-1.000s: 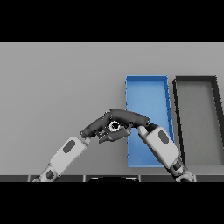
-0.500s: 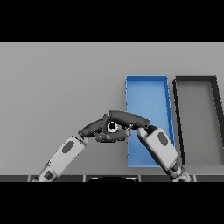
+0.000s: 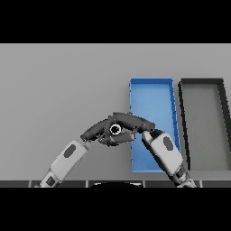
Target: Pick up the blue pipe and place it into the blue bin.
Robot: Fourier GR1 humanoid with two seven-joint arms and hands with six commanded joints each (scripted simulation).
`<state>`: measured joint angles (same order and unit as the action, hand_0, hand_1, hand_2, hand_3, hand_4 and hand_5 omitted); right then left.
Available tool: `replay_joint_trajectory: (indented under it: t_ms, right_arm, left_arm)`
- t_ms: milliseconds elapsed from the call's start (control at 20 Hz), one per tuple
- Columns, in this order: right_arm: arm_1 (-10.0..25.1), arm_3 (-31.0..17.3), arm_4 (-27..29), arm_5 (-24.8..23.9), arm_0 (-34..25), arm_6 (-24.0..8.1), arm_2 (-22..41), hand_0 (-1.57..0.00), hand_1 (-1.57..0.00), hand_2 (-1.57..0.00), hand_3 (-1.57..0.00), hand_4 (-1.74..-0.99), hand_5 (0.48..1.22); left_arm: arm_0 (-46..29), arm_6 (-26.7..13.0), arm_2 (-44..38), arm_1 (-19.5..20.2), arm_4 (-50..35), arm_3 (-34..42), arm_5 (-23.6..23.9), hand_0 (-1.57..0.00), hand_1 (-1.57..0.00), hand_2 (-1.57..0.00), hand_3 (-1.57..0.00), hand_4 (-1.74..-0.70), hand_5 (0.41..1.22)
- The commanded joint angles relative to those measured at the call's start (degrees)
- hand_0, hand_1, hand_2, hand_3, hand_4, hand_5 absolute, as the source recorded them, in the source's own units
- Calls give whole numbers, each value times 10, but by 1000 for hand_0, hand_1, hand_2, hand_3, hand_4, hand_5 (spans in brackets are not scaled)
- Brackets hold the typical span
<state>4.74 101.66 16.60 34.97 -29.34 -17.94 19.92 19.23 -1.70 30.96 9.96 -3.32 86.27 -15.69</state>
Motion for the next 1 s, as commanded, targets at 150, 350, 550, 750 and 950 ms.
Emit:
replay_joint_trajectory:
  t_ms: [150,350,550,750,950]
  right_arm:
    - [-8,1,130,-26,-15,-68,-20,-1571,-1571,-1571,-1571,-1492,1221]
    - [3,5,256,-98,-76,-138,-50,-1571,-1571,-1571,-1571,-1494,1221]
    - [28,0,289,-146,-149,-151,-78,-1571,-1571,-1571,-1571,-1493,1221]
    - [68,-41,303,-158,-259,-114,-124,-1571,-1571,-1571,-1571,-1496,1221]
    - [105,-122,252,-189,-298,-78,-166,-1571,-1571,-1571,-1571,-1498,1221]
  left_arm:
    - [-2,-22,1,4,3,7,4,-10,-8,-8,-3,-878,572]
    - [-2,-28,3,6,3,6,1,-4,-3,-3,-1,-868,529]
    - [-14,-23,10,4,6,14,4,-1,-1,-1,0,-864,503]
    - [-16,-15,9,10,5,14,-3,0,0,0,1,-868,485]
    - [-15,-30,5,18,1,25,-3,1,1,1,1,-856,484]
